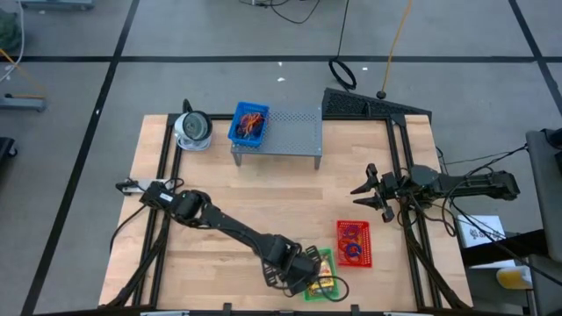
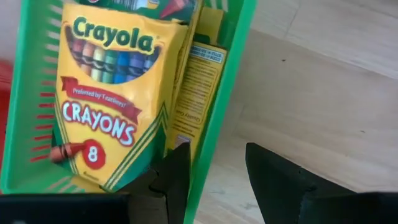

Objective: Pick & Place Office Desk Supplies
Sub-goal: Put the green bin on the shelf

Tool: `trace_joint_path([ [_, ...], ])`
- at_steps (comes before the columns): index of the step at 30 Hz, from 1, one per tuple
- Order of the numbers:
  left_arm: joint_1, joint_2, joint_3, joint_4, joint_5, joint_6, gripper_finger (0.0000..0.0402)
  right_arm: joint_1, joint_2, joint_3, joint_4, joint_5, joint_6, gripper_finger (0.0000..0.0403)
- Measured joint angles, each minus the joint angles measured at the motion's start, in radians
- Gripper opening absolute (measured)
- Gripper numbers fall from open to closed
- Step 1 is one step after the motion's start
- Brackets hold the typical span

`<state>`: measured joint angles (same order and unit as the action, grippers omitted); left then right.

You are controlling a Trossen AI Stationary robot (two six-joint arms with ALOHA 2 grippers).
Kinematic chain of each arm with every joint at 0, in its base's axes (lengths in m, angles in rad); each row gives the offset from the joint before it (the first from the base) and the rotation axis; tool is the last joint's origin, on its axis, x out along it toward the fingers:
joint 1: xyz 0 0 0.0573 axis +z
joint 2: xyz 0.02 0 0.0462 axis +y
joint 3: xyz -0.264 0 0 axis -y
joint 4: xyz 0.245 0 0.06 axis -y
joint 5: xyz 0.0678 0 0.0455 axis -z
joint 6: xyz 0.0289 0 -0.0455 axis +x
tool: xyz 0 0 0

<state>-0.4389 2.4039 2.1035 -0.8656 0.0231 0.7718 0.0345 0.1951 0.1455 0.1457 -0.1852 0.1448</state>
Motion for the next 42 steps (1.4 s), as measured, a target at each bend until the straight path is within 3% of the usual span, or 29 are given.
trace_joint_path([
  [15,-0.002,0.000,-0.032,0.006,-0.035,-0.022,0.0151,0.000,0.000,0.000,0.000,0.000,0.000,0.0116],
  [24,-0.002,0.000,-0.032,0.003,-0.033,-0.037,0.0011,0.000,0.000,0.000,0.000,0.000,0.000,0.0116],
  [42,0.037,-0.008,-0.031,-0.104,-0.078,-0.325,0.0003,0.000,0.000,0.000,0.000,0.000,0.000,0.0116],
])
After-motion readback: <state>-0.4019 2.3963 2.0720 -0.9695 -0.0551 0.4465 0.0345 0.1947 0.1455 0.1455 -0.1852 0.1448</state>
